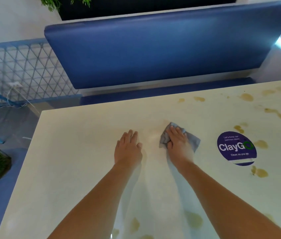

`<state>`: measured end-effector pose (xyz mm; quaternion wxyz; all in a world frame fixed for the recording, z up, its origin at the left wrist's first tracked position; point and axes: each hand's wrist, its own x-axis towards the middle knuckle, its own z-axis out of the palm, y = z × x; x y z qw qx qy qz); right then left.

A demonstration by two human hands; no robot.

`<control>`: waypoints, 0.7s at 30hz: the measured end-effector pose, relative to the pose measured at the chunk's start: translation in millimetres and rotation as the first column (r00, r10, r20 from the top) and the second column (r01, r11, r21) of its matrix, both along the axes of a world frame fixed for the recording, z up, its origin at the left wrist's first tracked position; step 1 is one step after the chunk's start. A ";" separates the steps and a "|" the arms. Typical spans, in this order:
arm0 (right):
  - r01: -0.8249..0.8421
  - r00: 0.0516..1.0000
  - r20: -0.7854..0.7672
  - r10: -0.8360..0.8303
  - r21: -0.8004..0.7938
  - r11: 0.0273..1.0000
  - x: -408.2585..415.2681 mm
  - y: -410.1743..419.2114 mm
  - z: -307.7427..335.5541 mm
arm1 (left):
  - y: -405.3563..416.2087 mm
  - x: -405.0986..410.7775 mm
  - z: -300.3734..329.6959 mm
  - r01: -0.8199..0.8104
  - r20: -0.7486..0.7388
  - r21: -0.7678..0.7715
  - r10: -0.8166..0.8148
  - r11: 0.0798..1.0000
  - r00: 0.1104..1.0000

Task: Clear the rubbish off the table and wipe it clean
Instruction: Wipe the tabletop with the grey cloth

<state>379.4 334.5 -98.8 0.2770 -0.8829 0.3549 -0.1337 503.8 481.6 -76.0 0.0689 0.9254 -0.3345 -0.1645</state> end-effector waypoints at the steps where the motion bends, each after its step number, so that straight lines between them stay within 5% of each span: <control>1: -0.017 1.000 0.008 0.017 0.027 0.999 0.4 15.6 0.0 | -0.8 -2.3 1.5 -0.013 -0.013 0.006 0.013 1.000 1.000; 6: -0.368 0.930 0.015 0.368 -0.009 0.930 -24.1 43.1 0.6 | -0.8 -5.5 5.7 0.010 -0.020 0.044 -0.009 0.999 1.000; 12: 0.046 0.999 -0.010 -0.046 0.061 0.997 -16.8 13.5 4.2 | 6.6 3.7 19.8 0.048 -0.081 -0.057 -0.052 0.997 0.995; 18: -0.356 0.934 -0.035 0.356 -0.014 0.934 -30.9 90.6 1.4 | 50.8 -16.5 19.3 -0.024 0.028 -0.252 0.032 0.967 0.999; 21: -0.240 0.970 0.039 0.239 0.012 0.971 -37.5 65.4 1.2 | 76.6 -16.5 19.3 -0.055 0.043 -0.261 0.068 0.964 0.997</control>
